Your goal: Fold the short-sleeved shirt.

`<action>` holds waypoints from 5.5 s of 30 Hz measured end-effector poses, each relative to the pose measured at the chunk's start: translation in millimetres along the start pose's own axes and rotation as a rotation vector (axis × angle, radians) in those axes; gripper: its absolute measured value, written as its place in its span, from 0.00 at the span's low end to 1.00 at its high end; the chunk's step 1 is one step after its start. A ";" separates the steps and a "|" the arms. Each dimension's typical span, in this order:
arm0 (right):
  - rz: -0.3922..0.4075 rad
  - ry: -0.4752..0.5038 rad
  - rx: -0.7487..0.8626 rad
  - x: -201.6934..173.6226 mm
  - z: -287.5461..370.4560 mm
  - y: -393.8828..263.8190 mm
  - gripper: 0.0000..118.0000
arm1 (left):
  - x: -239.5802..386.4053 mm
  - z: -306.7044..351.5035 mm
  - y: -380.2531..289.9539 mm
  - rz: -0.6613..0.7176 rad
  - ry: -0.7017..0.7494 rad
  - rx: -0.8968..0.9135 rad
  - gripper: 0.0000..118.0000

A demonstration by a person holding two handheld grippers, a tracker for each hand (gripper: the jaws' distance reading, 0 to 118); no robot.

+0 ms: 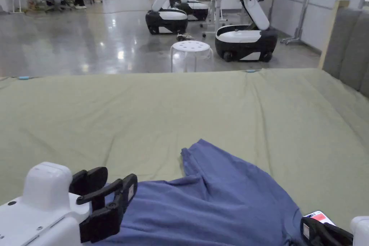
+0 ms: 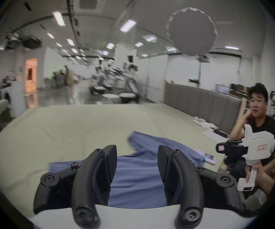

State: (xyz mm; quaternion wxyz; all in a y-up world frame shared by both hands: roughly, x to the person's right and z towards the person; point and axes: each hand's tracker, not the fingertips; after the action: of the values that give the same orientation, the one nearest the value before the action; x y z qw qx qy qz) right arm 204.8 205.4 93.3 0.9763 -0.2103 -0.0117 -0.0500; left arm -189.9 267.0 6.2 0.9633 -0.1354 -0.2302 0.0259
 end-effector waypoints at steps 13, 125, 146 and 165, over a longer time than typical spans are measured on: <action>0.071 0.104 0.041 -42.3 5.1 9.6 0.00 | -21.0 106.0 -45.6 0.030 0.294 0.037 0.02; 0.099 -0.031 0.329 -55.4 -134.3 401.7 0.09 | -211.3 -49.1 300.8 0.116 0.391 0.216 0.04; 0.014 0.054 -0.054 -2.8 -166.1 146.7 0.09 | -225.3 -26.2 19.1 0.442 0.222 -0.116 0.04; -0.081 -0.035 -0.330 33.5 -56.0 -42.4 0.33 | -169.2 60.3 -138.9 0.476 0.229 -0.341 0.21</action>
State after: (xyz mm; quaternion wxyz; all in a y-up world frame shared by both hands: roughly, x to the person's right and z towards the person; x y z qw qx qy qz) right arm 233.8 140.8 61.1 0.9253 -0.3682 -0.0287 -0.0867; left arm -369.9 129.4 21.9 0.9133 -0.3471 -0.0829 0.1961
